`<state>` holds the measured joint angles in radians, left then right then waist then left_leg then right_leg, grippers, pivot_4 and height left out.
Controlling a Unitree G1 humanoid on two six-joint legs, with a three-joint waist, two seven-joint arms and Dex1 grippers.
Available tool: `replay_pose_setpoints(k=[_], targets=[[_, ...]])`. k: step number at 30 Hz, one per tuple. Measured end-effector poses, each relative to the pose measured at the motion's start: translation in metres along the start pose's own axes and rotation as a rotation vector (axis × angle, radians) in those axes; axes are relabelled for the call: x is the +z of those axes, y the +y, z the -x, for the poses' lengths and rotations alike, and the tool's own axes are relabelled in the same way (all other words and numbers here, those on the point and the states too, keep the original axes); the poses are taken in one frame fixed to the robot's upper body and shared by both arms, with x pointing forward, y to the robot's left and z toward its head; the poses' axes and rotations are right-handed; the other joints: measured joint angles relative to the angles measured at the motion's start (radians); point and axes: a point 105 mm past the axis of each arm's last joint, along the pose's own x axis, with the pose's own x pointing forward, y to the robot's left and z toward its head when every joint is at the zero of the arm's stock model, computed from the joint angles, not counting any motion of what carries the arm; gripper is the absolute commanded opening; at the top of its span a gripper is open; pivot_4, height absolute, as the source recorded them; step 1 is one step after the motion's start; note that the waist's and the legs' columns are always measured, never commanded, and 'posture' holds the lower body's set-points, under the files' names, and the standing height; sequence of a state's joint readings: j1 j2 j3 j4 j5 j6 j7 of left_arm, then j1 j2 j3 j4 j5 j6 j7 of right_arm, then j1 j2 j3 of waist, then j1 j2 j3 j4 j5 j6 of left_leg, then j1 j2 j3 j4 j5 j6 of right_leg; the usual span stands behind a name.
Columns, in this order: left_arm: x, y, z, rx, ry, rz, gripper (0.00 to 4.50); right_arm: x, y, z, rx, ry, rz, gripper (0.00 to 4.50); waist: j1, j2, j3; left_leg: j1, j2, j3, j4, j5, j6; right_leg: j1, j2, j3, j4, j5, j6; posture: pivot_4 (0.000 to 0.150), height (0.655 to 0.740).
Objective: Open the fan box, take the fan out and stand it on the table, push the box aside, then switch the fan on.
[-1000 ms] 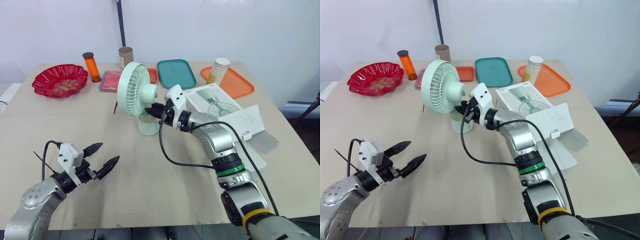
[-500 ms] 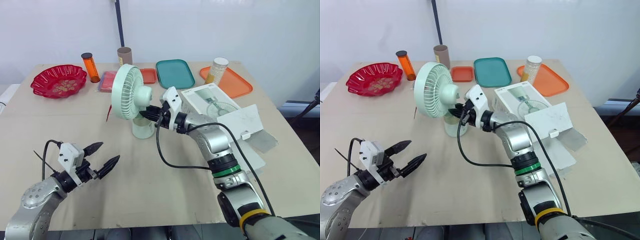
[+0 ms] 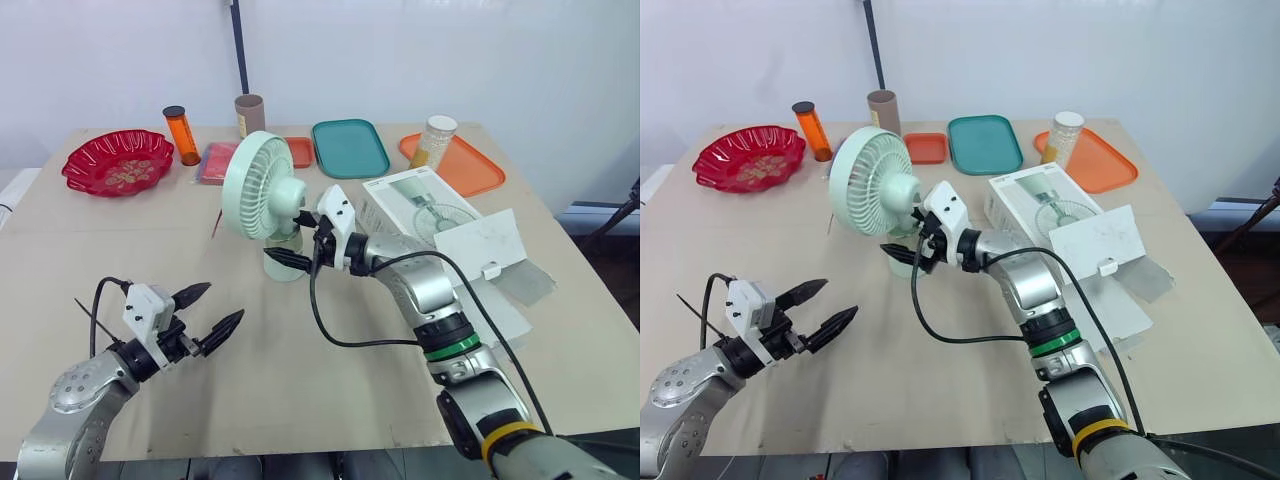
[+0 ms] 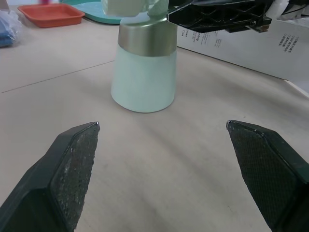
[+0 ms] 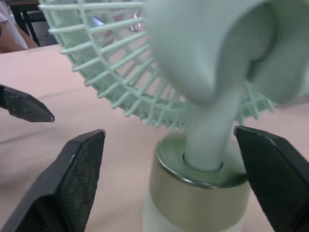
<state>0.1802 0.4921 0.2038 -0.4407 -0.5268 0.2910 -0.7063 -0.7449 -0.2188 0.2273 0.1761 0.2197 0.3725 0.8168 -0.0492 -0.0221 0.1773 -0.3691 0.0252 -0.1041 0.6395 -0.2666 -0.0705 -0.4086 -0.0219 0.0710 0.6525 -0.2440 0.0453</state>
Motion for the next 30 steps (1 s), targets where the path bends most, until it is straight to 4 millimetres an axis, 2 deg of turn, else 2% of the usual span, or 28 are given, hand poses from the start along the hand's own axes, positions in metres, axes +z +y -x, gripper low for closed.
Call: replay_pose_setpoints(k=[6, 9, 14, 25, 30], targets=[[0.004, 0.004, -0.002, -0.007, -0.004, -0.017, 4.50, -0.005, 0.004, 0.027, 0.016, 0.042, 0.027, 4.47, 0.001, 0.000, 0.000, 0.000, 0.000, 0.000, 0.000, 0.000, 0.000, 0.000, 0.000, 0.000, 0.000, 0.000, 0.000, 0.150, 0.7400], [0.011, 0.010, -0.003, -0.017, -0.001, -0.053, 4.50, -0.004, -0.001, 0.048, -0.018, 0.063, 0.032, 4.47, 0.002, 0.000, 0.000, 0.000, -0.001, -0.001, 0.000, 0.000, 0.000, 0.001, 0.000, 0.000, 0.000, 0.000, 0.000, 0.150, 0.7400], [0.017, 0.024, -0.013, -0.051, 0.004, -0.083, 4.50, 0.009, -0.013, 0.087, -0.146, 0.082, 0.073, 4.47, 0.002, 0.000, 0.000, 0.000, -0.001, 0.000, 0.000, 0.000, 0.000, 0.001, 0.000, 0.000, 0.000, 0.000, 0.000, 0.150, 0.7400], [0.018, 0.042, -0.030, -0.075, 0.005, -0.080, 4.50, 0.005, 0.014, 0.126, -0.198, 0.130, 0.025, 4.47, 0.002, 0.000, 0.000, 0.000, 0.000, 0.000, 0.000, 0.000, 0.000, 0.001, 0.000, 0.000, 0.000, -0.001, 0.001, 0.150, 0.7400], [0.018, 0.043, -0.031, -0.082, 0.006, -0.076, 4.50, -0.003, 0.017, 0.132, -0.232, 0.141, -0.007, 4.47, 0.002, 0.000, 0.000, 0.000, 0.000, 0.000, 0.000, 0.000, 0.000, 0.001, 0.000, 0.000, 0.000, -0.001, 0.001, 0.150, 0.7400]])
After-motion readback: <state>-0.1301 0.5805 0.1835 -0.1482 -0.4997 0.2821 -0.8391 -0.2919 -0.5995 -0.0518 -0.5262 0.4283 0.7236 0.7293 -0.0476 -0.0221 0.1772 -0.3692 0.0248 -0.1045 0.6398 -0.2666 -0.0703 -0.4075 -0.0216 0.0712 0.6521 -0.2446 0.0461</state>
